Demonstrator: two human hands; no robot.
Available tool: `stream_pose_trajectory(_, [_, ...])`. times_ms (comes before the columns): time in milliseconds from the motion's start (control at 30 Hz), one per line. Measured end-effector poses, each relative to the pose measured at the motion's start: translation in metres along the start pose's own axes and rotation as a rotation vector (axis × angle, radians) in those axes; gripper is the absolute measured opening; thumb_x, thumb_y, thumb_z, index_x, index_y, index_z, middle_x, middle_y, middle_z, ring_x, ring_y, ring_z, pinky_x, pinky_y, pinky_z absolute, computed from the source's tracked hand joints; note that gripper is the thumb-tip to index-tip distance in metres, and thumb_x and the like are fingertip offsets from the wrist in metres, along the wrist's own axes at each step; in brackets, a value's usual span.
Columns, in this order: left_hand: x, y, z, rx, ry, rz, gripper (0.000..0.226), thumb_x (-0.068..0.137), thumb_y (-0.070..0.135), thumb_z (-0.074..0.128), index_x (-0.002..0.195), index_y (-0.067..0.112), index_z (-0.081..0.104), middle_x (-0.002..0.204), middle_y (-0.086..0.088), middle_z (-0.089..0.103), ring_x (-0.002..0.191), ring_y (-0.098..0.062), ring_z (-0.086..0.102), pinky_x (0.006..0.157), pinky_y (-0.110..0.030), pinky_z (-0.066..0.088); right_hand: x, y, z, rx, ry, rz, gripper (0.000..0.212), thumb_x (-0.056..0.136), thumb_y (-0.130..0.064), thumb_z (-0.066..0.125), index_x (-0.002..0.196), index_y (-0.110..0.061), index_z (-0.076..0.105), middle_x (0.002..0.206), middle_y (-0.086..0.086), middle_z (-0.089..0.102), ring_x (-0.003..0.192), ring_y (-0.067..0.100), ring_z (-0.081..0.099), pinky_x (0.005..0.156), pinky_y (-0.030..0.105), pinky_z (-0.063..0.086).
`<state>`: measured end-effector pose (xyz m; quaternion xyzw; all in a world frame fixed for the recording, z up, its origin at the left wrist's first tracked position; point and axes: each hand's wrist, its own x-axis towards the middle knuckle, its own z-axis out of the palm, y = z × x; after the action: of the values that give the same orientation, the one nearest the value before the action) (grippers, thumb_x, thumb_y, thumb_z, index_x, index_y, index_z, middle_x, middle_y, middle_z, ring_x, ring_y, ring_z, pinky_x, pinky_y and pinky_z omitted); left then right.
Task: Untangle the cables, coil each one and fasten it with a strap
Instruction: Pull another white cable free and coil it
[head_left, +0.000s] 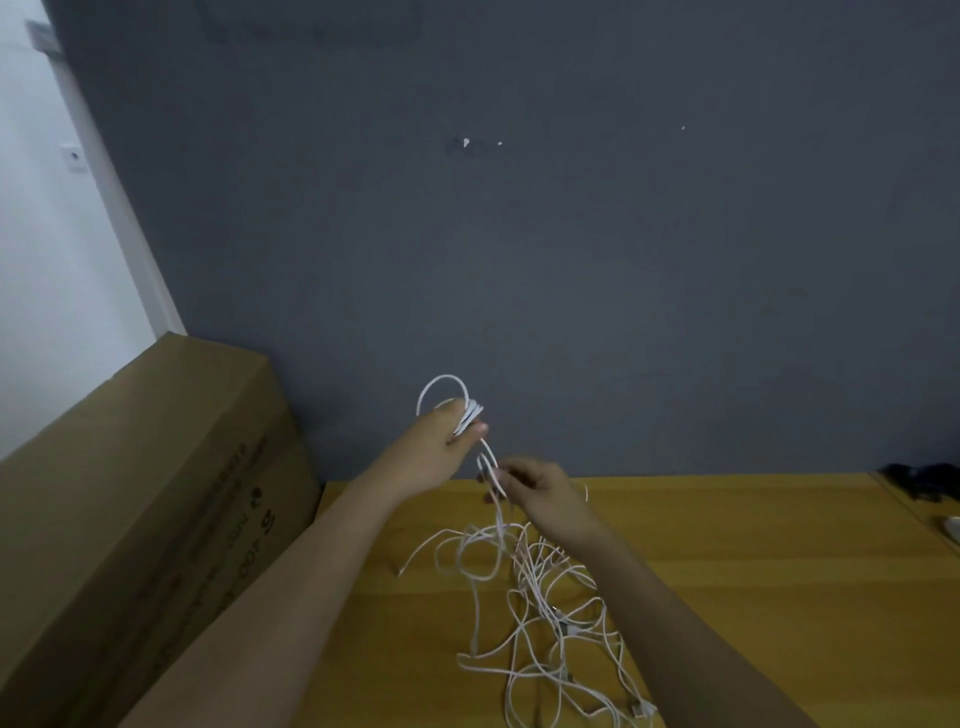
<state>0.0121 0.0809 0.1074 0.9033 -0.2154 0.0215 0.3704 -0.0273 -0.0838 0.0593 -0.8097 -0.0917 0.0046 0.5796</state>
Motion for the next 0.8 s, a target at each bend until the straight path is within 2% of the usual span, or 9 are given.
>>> stream_pose_trajectory(133, [0.009,-0.013,-0.021,0.033,0.292,-0.099,0.032,0.101,0.027,0.044,0.115,0.002,0.056,0.115,-0.019,0.06,0.108,-0.033,0.056,0.083,-0.031,0.038,-0.01,0.031,-0.014,0.081,0.246,0.109,0.015,0.096,-0.014,0.055,0.087,-0.013,0.067,0.083,0.003,0.07,0.088,0.025,0.069,0.083,0.034,0.056])
stream_pose_trajectory(233, [0.014,-0.014,-0.029,-0.012,0.286,-0.079,0.026,0.1,0.026,0.047,0.106,0.003,0.058,0.105,-0.016,0.064,0.1,-0.032,0.059,0.074,-0.024,0.033,-0.017,0.039,-0.014,0.061,0.182,0.079,0.018,0.098,-0.03,0.049,0.106,-0.019,0.061,0.106,-0.006,0.067,0.101,0.014,0.064,0.084,0.022,0.052])
stream_pose_trajectory(333, [0.014,0.0,-0.016,-0.023,0.248,-0.015,0.023,0.099,0.024,0.049,0.106,0.005,0.059,0.099,-0.01,0.066,0.094,-0.026,0.06,0.066,-0.016,0.03,-0.004,0.016,0.003,-0.02,0.12,-0.02,0.046,0.087,-0.055,0.051,0.127,-0.032,0.05,0.12,-0.02,0.057,0.107,-0.006,0.054,0.081,0.013,0.047])
stream_pose_trajectory(433, [0.017,0.012,-0.008,-0.071,0.25,0.008,0.017,0.099,0.026,0.048,0.086,0.014,0.05,0.074,0.007,0.052,0.07,-0.013,0.053,0.057,-0.019,0.028,0.013,-0.006,0.016,-0.176,0.282,-0.158,0.019,0.095,-0.033,0.056,0.102,-0.019,0.067,0.083,-0.005,0.069,0.071,0.005,0.061,0.062,0.022,0.046])
stream_pose_trajectory(500, [0.017,0.012,-0.016,-0.053,0.261,0.026,0.022,0.099,0.026,0.05,0.082,0.013,0.047,0.073,0.007,0.047,0.065,-0.007,0.047,0.057,-0.019,0.028,0.019,-0.008,0.01,-0.182,0.46,-0.164,0.016,0.095,-0.022,0.057,0.089,-0.017,0.072,0.065,-0.003,0.067,0.054,0.004,0.057,0.051,0.018,0.041])
stream_pose_trajectory(567, [0.016,0.004,-0.029,0.029,0.206,0.047,0.023,0.096,0.028,0.055,0.087,0.008,0.055,0.081,0.001,0.055,0.073,-0.013,0.054,0.062,-0.019,0.032,0.021,-0.005,-0.007,0.025,0.588,-0.089,0.017,0.095,-0.015,0.057,0.088,-0.019,0.072,0.064,-0.009,0.066,0.055,-0.003,0.058,0.053,0.011,0.044])
stream_pose_trajectory(634, [0.014,-0.01,-0.042,0.155,0.158,0.001,0.026,0.095,0.033,0.055,0.095,0.007,0.06,0.095,-0.007,0.062,0.089,-0.025,0.059,0.072,-0.029,0.039,0.021,0.003,-0.03,0.185,0.705,-0.023,0.018,0.096,-0.009,0.055,0.091,-0.009,0.072,0.066,-0.004,0.066,0.058,0.0,0.061,0.057,0.012,0.049])
stream_pose_trajectory(734, [0.01,-0.032,-0.06,0.323,0.199,-0.195,0.04,0.099,0.038,0.045,0.113,0.003,0.058,0.115,-0.019,0.062,0.108,-0.036,0.057,0.084,-0.04,0.043,0.015,0.024,-0.065,-0.038,0.746,0.115,0.02,0.097,-0.015,0.053,0.094,-0.006,0.07,0.066,0.003,0.062,0.058,0.013,0.06,0.056,0.026,0.049])
stream_pose_trajectory(800, [0.008,-0.041,-0.068,0.323,0.305,-0.318,0.046,0.101,0.039,0.039,0.113,-0.003,0.056,0.115,-0.026,0.06,0.109,-0.041,0.055,0.084,-0.044,0.043,0.007,0.035,-0.077,-0.172,0.628,0.274,0.029,0.096,-0.019,0.057,0.123,-0.009,0.06,0.075,0.008,0.062,0.066,0.024,0.061,0.061,0.034,0.047])
